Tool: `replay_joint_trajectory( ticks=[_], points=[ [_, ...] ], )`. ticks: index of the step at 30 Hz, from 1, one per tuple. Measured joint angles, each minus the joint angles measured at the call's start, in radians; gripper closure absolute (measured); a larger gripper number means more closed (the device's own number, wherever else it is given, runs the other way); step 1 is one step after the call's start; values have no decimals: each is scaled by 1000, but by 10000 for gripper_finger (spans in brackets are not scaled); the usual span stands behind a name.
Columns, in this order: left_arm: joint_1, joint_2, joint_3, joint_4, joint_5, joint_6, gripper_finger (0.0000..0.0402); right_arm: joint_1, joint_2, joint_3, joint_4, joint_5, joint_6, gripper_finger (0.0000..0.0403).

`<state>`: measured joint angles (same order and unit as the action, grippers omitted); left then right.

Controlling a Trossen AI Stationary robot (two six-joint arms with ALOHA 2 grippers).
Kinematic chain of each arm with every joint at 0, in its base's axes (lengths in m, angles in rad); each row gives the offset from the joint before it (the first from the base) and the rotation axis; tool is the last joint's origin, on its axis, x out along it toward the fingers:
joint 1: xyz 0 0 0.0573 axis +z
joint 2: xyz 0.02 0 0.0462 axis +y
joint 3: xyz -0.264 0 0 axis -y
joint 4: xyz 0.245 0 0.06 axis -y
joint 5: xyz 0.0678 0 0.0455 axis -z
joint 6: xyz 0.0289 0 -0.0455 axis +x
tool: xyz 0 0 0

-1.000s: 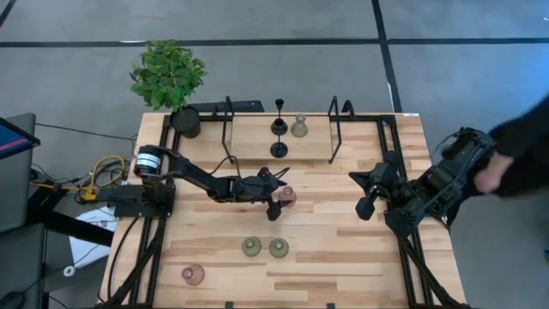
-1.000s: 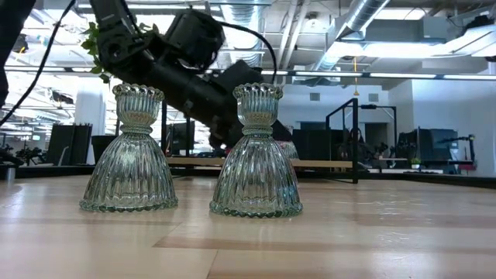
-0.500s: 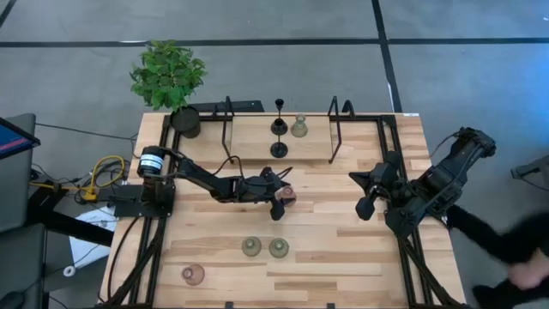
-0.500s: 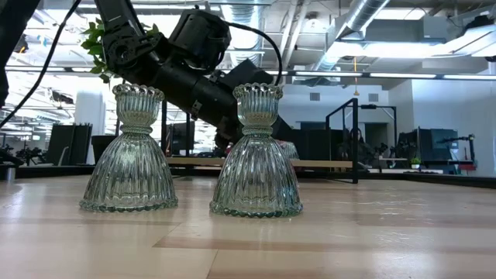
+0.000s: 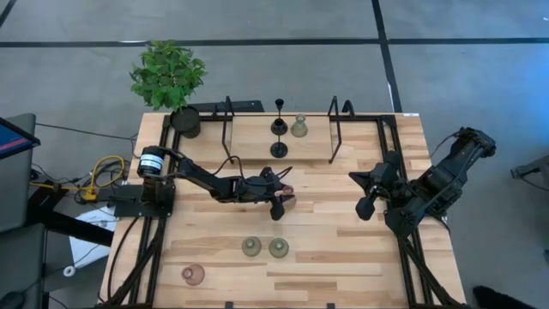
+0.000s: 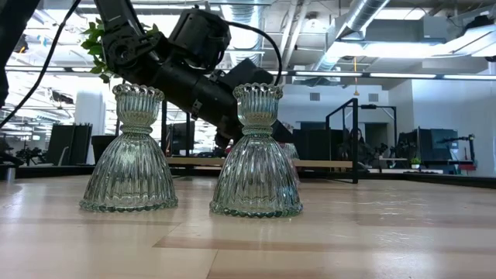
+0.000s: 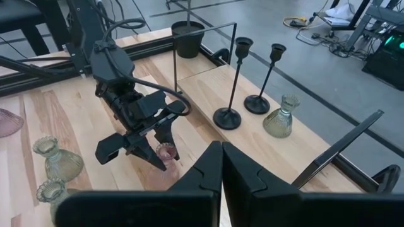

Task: Pick & Place candle stick holders
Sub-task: Put the pink candle holder on the shelf

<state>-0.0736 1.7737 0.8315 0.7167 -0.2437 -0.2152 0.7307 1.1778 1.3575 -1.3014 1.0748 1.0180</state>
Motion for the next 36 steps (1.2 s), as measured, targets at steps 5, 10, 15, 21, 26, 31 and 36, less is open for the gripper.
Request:
replay_joint_trajectory(
  ticks=[5, 10, 15, 21, 26, 31, 36],
  points=[
    [-11, 0, 0, 0, 0, -2, 256, 0, 0, 0, -1, 0, -4, 403],
    [-23, 0, 0, -2, 0, -2, 256, 0, 0, 0, -2, 0, -5, 403],
    [-32, -46, -1, -85, -16, -3, 264, 0, 0, 0, -2, 0, -6, 403],
    [-37, -238, -2, -383, -159, 16, 258, 0, 0, 0, -6, 0, -6, 403],
    [-27, -377, -2, -409, -231, 50, 263, 0, 0, 0, -11, -1, -7, 403],
    [-6, -470, -1, -438, -436, 75, 262, 0, 0, 0, -12, -1, -6, 403],
    [37, -523, -1, -450, -555, 88, 262, 0, 0, 0, -15, -1, -6, 403]
  ],
)
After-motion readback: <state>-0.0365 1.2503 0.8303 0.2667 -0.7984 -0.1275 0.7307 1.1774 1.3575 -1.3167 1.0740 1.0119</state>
